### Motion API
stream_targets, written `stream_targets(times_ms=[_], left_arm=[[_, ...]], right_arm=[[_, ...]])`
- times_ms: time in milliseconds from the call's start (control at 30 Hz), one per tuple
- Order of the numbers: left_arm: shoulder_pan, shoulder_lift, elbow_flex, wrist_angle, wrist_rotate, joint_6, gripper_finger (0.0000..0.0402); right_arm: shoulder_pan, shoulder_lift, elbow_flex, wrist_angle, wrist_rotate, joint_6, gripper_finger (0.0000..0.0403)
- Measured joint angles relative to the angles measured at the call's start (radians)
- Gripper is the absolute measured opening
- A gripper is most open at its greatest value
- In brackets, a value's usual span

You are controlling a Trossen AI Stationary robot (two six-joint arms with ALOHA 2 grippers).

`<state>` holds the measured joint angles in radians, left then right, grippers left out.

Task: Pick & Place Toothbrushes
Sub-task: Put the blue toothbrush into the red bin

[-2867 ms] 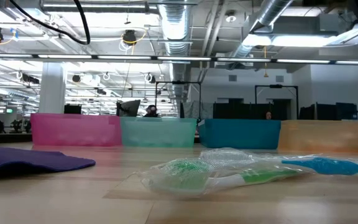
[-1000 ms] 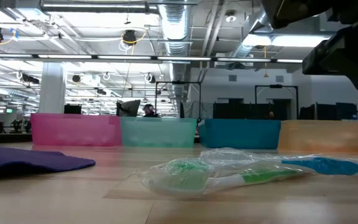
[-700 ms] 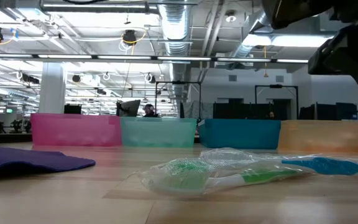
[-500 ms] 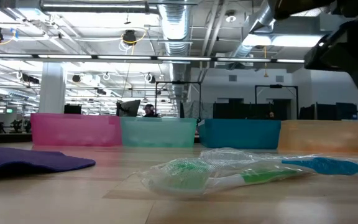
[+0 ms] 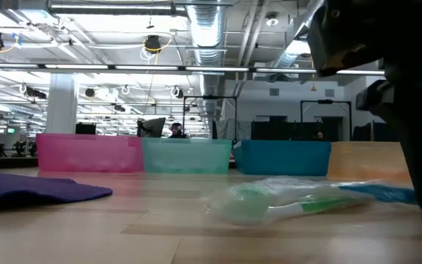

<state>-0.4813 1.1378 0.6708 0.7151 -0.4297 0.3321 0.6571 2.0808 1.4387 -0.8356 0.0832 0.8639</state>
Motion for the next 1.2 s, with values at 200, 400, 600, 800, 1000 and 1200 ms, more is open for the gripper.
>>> stream_targets(times_ms=[200, 400, 600, 800, 1000, 1200], left_arm=[[0.0, 0.0, 0.0, 0.0, -0.002, 0.0, 0.0163], [0.0, 0.0, 0.0, -0.001, -0.015, -0.001, 0.0163], [0.0, 0.0, 0.0, -0.005, -0.015, -0.097, 0.0163], [-0.006, 0.0, 0.0, -0.02, -0.014, -0.225, 0.0163], [-0.018, 0.0, -0.001, -0.02, 0.0, -0.346, 0.0163], [-0.071, -0.003, -0.001, -0.022, 0.001, -0.432, 0.0163]], right_arm=[[0.003, 0.001, 0.03, 0.013, -0.065, 0.02, 0.0154], [0.003, -0.029, 0.058, -0.012, -0.049, 0.202, 0.0154], [-0.006, -0.088, 0.06, -0.028, 0.01, 0.507, 0.0154], [-0.065, -0.124, 0.06, 0.012, -0.269, 1.236, 0.0154], [-0.099, -0.122, 0.06, 0.093, -0.322, 1.381, 0.0162], [-0.135, -0.111, 0.0, 0.183, -0.327, 1.625, 0.0192]])
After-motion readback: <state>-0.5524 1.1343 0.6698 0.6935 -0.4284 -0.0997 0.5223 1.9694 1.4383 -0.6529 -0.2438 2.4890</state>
